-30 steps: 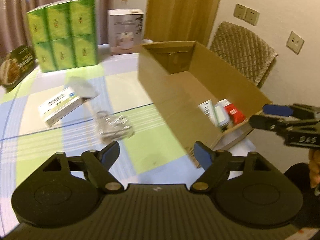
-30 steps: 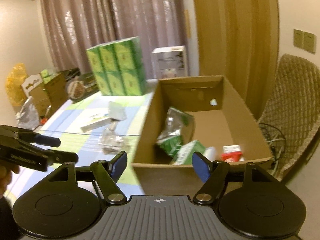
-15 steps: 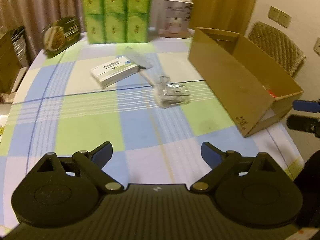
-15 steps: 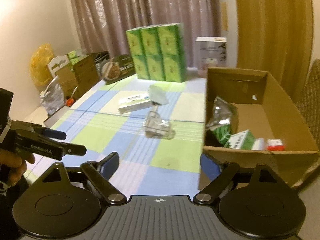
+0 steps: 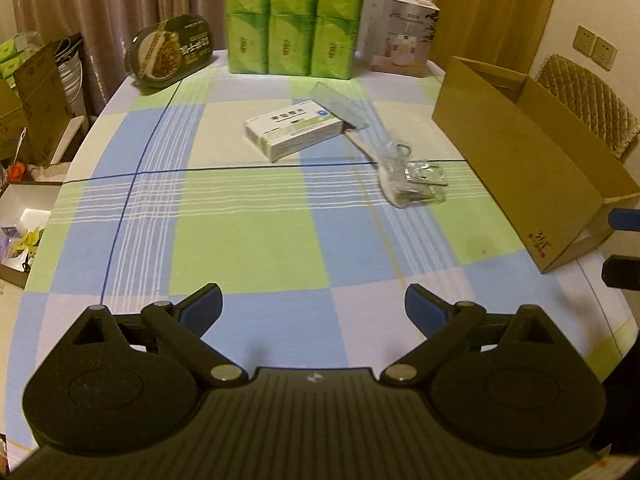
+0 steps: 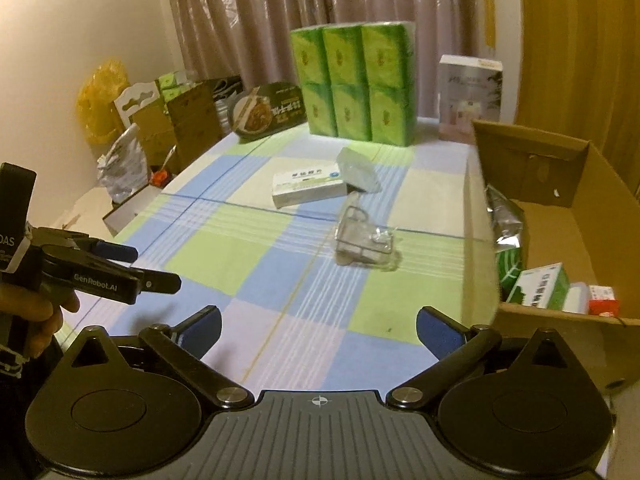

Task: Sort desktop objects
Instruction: 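Move both tools back over the remaining items on the tablecloth, then grasp the plastic-wrapped wire rack with the right tool while the left tool grasps the white spoon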

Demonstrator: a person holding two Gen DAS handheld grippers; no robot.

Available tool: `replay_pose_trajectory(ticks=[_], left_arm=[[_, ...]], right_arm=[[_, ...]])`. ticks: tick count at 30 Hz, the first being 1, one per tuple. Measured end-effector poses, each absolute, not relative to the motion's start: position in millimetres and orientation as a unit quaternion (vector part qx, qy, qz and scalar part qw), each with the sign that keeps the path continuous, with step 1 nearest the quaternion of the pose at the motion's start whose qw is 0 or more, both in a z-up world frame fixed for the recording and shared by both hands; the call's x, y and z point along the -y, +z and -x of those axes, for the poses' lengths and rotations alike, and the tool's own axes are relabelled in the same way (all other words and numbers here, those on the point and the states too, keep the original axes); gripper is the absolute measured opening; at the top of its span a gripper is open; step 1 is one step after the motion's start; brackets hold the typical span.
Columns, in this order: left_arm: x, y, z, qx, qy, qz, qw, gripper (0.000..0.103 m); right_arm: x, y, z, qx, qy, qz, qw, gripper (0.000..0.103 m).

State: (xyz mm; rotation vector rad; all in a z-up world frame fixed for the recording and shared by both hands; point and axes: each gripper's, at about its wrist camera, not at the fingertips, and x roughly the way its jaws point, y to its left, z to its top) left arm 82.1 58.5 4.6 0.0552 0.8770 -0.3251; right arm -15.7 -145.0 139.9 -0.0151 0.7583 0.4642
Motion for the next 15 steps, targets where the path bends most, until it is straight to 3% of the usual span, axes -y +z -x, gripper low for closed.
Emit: replay_pose_trajectory(ticks=[15], left_arm=[[-67.8,-11.7,-123.0,-0.427,-0.157,-0.030,0.890,0.097]], right_arm=[[109.0,108.4,-64.0,-0.386,0.210,-0.003,0.898,0.101]])
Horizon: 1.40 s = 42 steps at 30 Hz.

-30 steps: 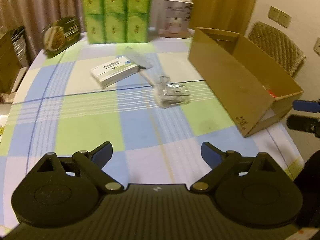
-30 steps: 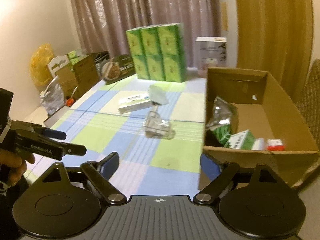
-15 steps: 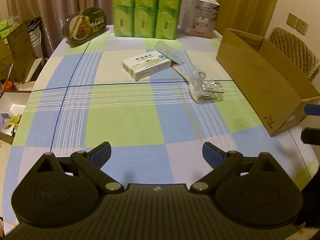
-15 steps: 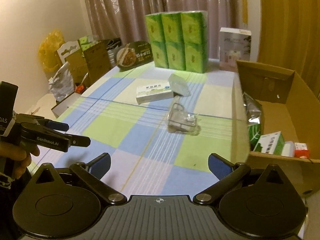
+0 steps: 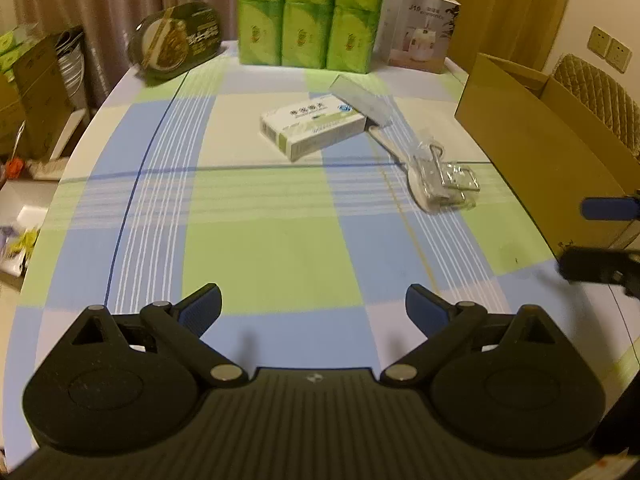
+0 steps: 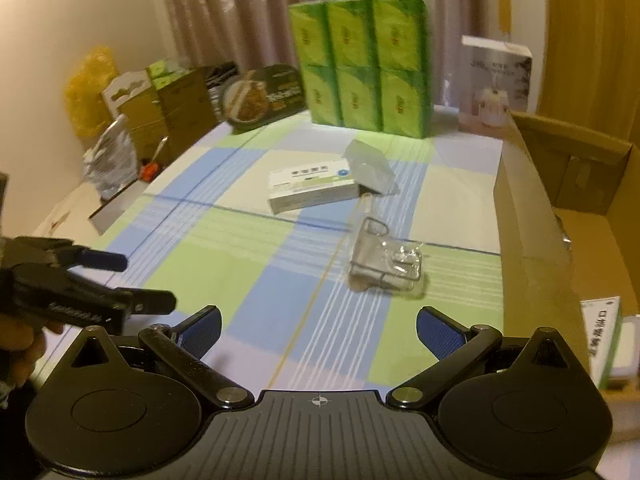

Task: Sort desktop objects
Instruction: 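Grasp the plastic-wrapped wire rack with the right tool while the left tool grasps the white spoon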

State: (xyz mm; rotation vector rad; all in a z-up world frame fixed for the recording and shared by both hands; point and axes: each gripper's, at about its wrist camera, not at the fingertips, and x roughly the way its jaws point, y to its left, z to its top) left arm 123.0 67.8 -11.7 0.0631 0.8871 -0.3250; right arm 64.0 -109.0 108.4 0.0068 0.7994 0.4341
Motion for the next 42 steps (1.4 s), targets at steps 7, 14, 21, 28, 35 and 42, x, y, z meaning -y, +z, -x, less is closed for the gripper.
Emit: replay_pose_trajectory(ticks=[7,14,21,28,35,42], left_arm=[[-60.8,-14.2,-166.1,-0.414,-0.163,-0.040,0.895,0.097],[-47.3,-34.9,-208.4,-0.403,-0.172,-0.038,0.898,0.097],[-26.4,-52.2,-239.6,-0.388,-0.203,-0.056,0.897,0.097],[-15.4,-62.7,-247.9,-0.394,-0.225,-0.060,0.889,0.097],[-16.5,-63.8,-251.2,-0.400,-0.221,-0.054,0.888,0.097],[-13.5,-66.9,-251.0,-0.406,-0.228,-0.056,0.883,0.097]], right_arm=[[114.6,86.2,-117.0,-0.402,0.164,-0.044,0.900,0.101],[115.9,65.6,-151.2,-0.401,0.142,-0.057,0.903,0.101],[115.8,47.9,-167.0,-0.400,0.132,-0.050,0.906,0.100],[121.0,35.2,-176.6,-0.409,0.129,-0.063,0.901,0.090],[121.9,38.9,-174.8,-0.402,0.128,-0.047,0.905,0.067],[119.3,37.7,-185.6,-0.388,0.108,0.029,0.915,0.067]])
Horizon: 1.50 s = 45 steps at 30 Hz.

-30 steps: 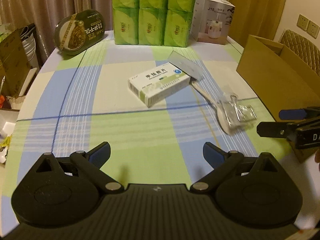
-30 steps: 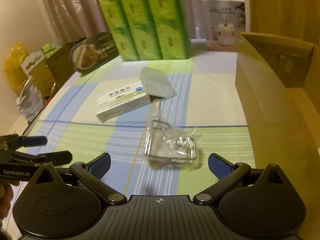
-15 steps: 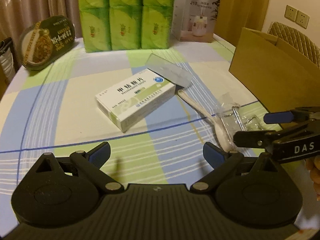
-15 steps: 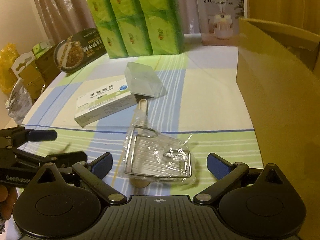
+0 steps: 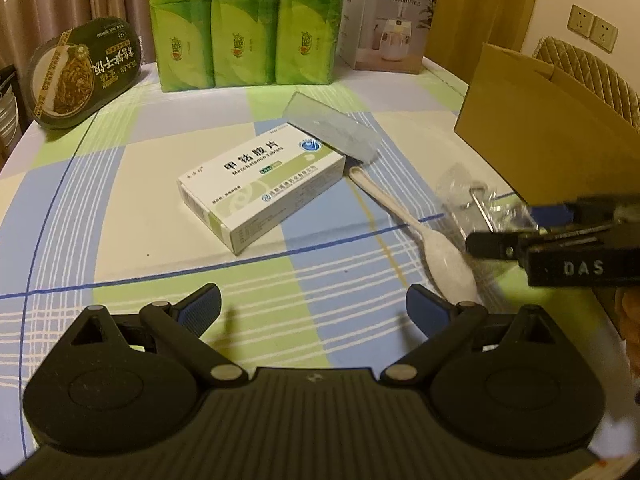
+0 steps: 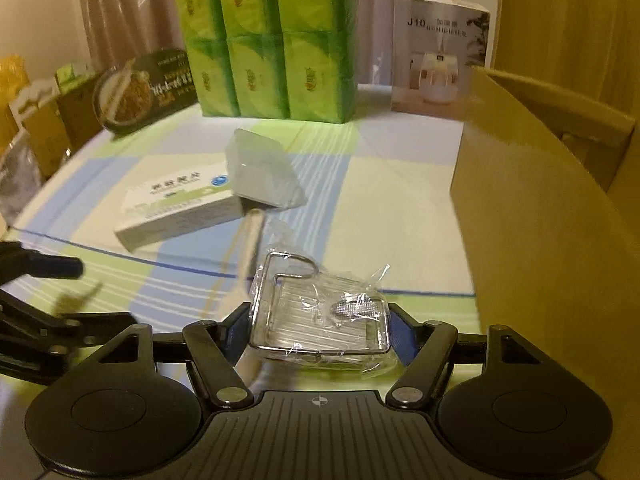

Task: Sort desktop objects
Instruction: 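Grasp the plastic-wrapped wire rack with the right tool while the left tool grasps the white spoon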

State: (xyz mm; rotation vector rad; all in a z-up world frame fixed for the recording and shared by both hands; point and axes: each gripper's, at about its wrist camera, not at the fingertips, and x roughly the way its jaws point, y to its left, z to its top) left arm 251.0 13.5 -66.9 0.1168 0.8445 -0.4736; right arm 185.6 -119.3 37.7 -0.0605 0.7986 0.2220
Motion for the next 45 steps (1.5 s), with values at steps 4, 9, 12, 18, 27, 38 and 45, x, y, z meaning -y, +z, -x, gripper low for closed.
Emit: replay_pose_trajectory(ticks=[4,9,12,18,27,38,45], left_arm=[[-15.1,-67.0,-252.2,-0.409,-0.227,-0.052,0.882,0.097],[-17.7,-65.8,-253.3,-0.410,-0.225,-0.050,0.883,0.097],[-19.5,-64.9,-253.5,-0.408,-0.222,-0.042,0.885,0.097],[-17.9,-64.7,-252.5,-0.399,-0.243,-0.012,0.884,0.090],[15.3,-72.0,-250.9,-0.393,-0.278,-0.024,0.876,0.065],[42.3,-84.8,-244.8,-0.387,-0.267,-0.070,0.880,0.026],[48.9,-79.1,-218.5,-0.394,-0.276,-0.113,0.869,0.026]], right_arm=[[112.9,27.9,-188.8,-0.395,0.121,0.076,0.908,0.067],[103.7,29.2,-177.4,-0.398,0.186,0.064,0.896,0.067],[98.0,29.3,-170.8,-0.402,0.212,0.054,0.889,0.067],[109.6,33.3,-158.5,-0.393,0.144,0.055,0.907,0.067],[124.4,30.1,-147.6,-0.391,0.132,0.053,0.910,0.067],[126.2,29.5,-143.2,-0.389,0.130,0.044,0.911,0.067],[124.9,34.2,-124.7,-0.401,0.145,0.038,0.904,0.067]])
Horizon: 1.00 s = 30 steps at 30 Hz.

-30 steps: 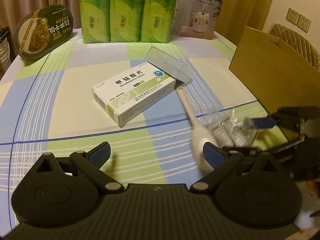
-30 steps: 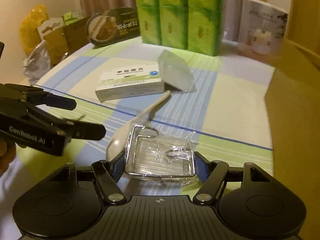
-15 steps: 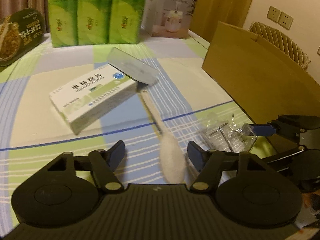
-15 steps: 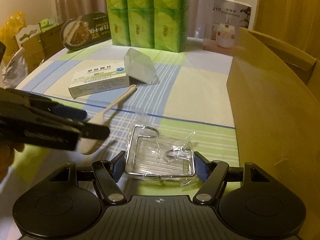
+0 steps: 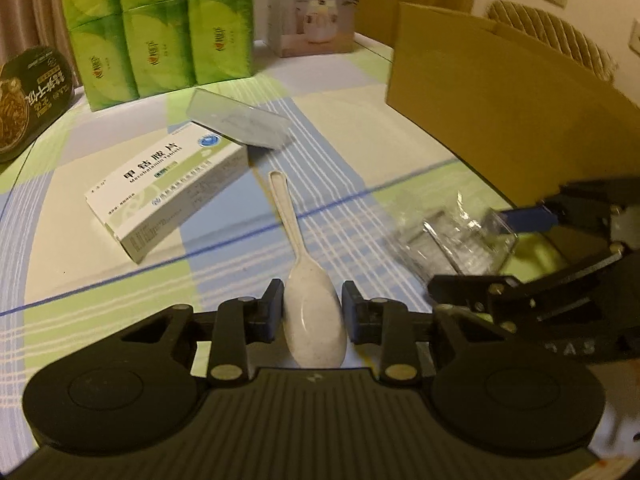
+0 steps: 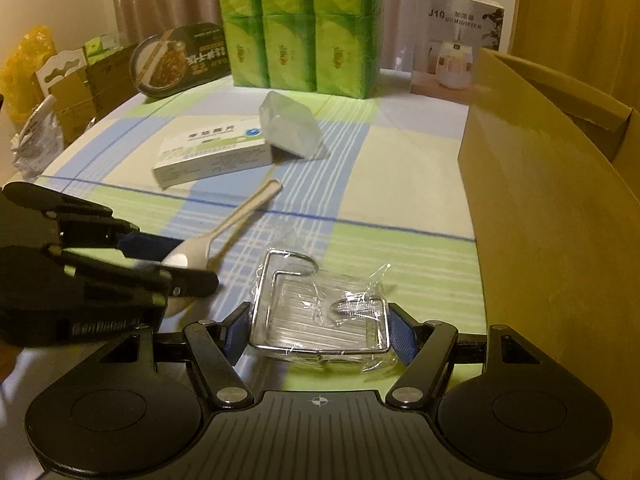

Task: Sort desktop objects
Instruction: 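Grasp the plastic-wrapped wire rack with the right tool while the left tool grasps the white spoon, then lift the white spoon with the left tool while the right tool holds the wire rack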

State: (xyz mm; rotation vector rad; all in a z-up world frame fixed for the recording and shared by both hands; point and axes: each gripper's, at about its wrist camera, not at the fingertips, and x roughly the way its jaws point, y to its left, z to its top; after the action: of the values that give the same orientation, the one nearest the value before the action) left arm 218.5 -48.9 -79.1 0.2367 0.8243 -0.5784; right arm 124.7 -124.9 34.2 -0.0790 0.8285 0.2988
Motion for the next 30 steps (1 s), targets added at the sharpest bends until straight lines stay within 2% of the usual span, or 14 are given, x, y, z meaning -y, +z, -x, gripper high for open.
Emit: replay_pose_trajectory(ticks=[6,14,16,19,24,29,30], left_arm=[[48.2,-69.7,-173.8,-0.389,-0.283,-0.128,0.867,0.021],[40.6,-67.2,-126.0,-0.384,-0.264,-0.135,0.875,0.021],[38.0,-68.9,-120.1,-0.386,-0.255,-0.133,0.876,0.022],[35.3,-73.3,-115.7,-0.393,-0.244,-0.137,0.876,0.037],[33.1,-73.7,-110.9,-0.389,-0.232,-0.149,0.879,0.043],[31.9,-73.7,-108.2,-0.393,-0.225,-0.149,0.879,0.042],[32.1,-73.4,-108.2,-0.395,-0.228,-0.147,0.878,0.035]], right_arm=[[128.8,40.4,-90.3,-0.409,0.146,0.024,0.901,0.067],[139.8,43.2,-48.7,-0.414,0.134,0.005,0.900,0.067],[141.3,44.0,-43.8,-0.415,0.132,0.003,0.900,0.067],[142.5,44.8,-39.8,-0.416,0.129,0.000,0.900,0.067],[141.8,44.8,-37.7,-0.415,0.129,0.000,0.900,0.067],[140.2,43.7,-36.2,-0.415,0.130,0.001,0.900,0.067],[140.2,43.7,-36.1,-0.415,0.130,0.001,0.900,0.067]])
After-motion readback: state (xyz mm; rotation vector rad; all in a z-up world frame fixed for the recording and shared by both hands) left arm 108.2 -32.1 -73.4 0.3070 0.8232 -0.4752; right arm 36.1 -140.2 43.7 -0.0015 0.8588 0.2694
